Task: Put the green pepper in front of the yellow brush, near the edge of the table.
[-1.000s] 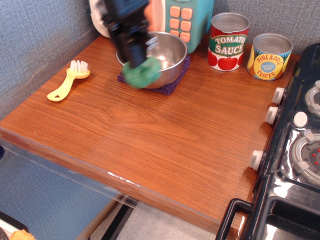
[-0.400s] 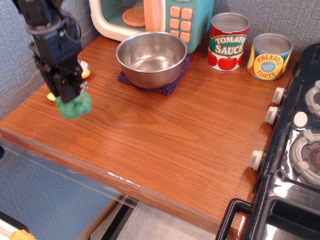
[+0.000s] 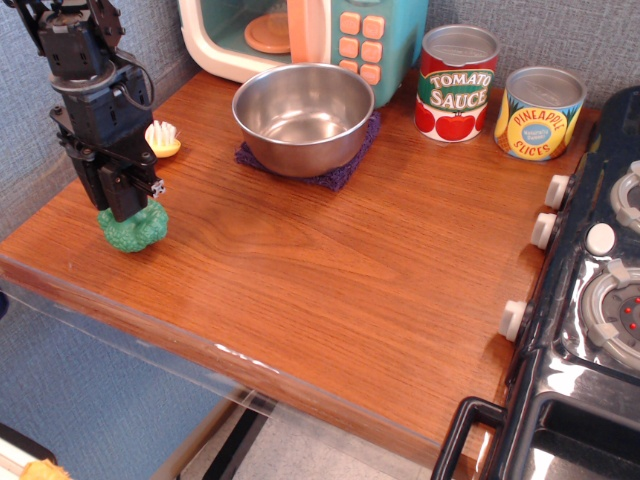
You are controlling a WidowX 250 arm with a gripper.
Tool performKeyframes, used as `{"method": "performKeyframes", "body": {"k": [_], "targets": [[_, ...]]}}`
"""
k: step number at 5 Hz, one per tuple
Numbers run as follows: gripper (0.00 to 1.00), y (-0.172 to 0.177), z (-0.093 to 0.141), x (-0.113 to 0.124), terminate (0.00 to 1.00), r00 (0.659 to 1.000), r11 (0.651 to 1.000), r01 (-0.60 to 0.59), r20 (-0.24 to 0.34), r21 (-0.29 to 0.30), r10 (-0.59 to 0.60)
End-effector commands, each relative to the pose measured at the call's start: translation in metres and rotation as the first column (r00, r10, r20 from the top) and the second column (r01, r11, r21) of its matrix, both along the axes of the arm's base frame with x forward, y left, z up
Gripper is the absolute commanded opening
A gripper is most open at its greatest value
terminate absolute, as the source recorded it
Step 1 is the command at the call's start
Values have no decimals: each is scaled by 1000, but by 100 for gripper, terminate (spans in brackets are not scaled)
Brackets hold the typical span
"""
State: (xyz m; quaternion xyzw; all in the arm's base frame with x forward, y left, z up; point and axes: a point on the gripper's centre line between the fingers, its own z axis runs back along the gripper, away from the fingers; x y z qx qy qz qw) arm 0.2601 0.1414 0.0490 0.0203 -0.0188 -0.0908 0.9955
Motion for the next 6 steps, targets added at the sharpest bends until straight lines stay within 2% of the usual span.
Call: {"method": "performKeyframes", "body": {"k": [1,4,5,6], "targets": [[100,-2,29,3,0,999,1000,6,34,29,-6],[100,-24,93,8,0,984,997,80,157,21,-83],[100,-31,95,9,0,982,994,105,157,21,-107],[100,-32,89,11,0,993,997,75,87,19,-77]]}}
